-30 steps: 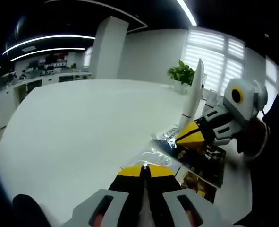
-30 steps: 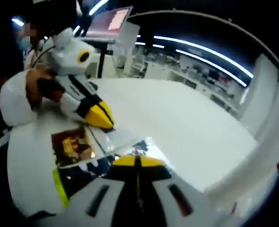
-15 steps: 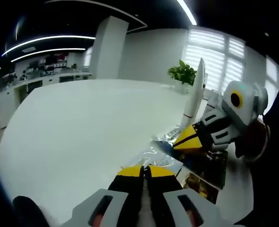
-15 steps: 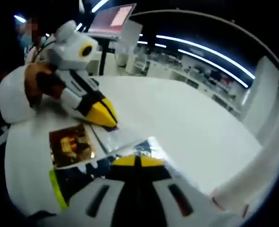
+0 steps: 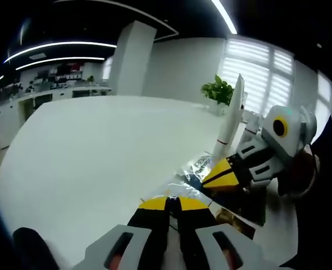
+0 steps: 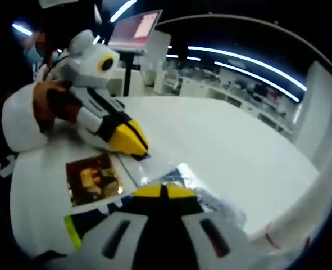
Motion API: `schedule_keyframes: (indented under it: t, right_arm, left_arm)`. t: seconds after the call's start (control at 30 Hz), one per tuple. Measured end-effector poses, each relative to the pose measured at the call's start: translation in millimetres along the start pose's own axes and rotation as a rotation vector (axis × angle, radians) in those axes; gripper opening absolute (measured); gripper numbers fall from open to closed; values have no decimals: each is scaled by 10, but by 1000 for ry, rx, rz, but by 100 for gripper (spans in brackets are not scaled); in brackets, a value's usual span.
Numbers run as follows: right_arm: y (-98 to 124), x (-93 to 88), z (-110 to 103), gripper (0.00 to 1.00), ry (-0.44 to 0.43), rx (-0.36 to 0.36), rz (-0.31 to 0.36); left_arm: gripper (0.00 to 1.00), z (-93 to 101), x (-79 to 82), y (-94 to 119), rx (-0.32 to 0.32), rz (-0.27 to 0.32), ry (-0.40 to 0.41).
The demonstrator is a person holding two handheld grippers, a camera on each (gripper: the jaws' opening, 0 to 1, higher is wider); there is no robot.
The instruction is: Arrange the skincare products in the storage area until every visible bottle or jar stands upright without overlapping.
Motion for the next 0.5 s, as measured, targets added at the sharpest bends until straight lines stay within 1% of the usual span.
schedule_keyframes:
  t: [0.1,0.3,0.43,0.5]
  right_arm:
    - [10,-12,14,0,7,-8,-11]
    - [19,-18,9,0,4,-10,0]
    - [28,-15,5,0,22,-11,-12]
    - [38,-16,21,0,27,-16,-19]
  left_arm:
    - [4,1,-17,-5,0,-7,1]
    - [4,49,-18,-7,-5,-7,-14]
    - [4,76,18,10,-9,12,-11]
    - [5,131,57,22,-35,34,-6]
Point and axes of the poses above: the point that each gripper's makers call its tool centre point, and the gripper's own axes: y roughly backward along the fingers, z roughly to its right, x roughly out of its top, the point moved 2 cm from there along y, roughly backward along the fingers, and after that the axes turned 14 degrees about y, right-handed, at the moved point
